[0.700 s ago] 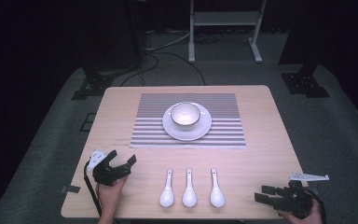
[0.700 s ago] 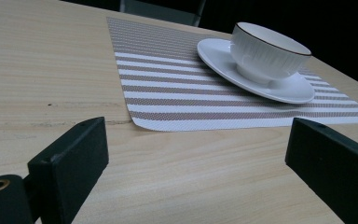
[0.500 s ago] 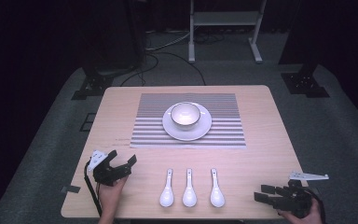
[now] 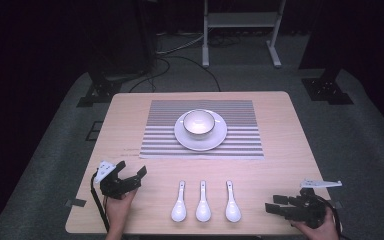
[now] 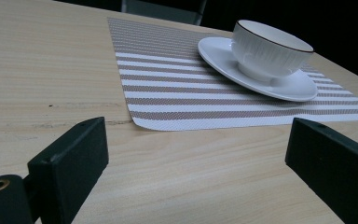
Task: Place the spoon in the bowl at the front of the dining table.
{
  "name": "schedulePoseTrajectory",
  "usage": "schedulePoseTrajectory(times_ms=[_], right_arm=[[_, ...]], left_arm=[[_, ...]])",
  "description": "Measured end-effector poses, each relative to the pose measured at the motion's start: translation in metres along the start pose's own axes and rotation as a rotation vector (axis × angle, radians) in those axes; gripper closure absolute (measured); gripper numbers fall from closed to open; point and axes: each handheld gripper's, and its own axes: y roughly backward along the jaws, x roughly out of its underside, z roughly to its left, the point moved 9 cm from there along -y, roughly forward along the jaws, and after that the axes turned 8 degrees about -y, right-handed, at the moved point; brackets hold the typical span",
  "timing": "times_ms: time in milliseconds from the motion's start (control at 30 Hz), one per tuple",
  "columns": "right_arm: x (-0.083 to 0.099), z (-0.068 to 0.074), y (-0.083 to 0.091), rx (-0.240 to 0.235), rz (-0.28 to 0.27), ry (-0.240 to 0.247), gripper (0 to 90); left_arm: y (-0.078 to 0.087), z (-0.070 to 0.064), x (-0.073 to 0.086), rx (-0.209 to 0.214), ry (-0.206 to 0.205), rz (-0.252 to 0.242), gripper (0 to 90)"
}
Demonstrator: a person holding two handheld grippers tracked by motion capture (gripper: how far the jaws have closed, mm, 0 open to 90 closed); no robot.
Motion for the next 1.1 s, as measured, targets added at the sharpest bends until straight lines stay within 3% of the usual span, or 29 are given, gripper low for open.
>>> schedulePoseTrajectory(times_ms=[467, 633, 1100], right_arm=[[-0.010, 0.015, -0.025, -0.042, 0.058, 0.000, 29.8], [-0.015, 0.022, -0.038, -0.042, 0.087, 0.007, 29.8], [-0.028, 0.035, -0.068, -0.056, 0.160, 0.022, 31.1]], left_arm=[[0.000, 0.000, 0.000, 0.001, 0.002, 0.003, 4.6], [0.000, -0.001, 0.000, -0.006, -0.017, 0.002, 4.6], [-0.001, -0.001, 0.000, -0.005, -0.009, 0.002, 4.6]])
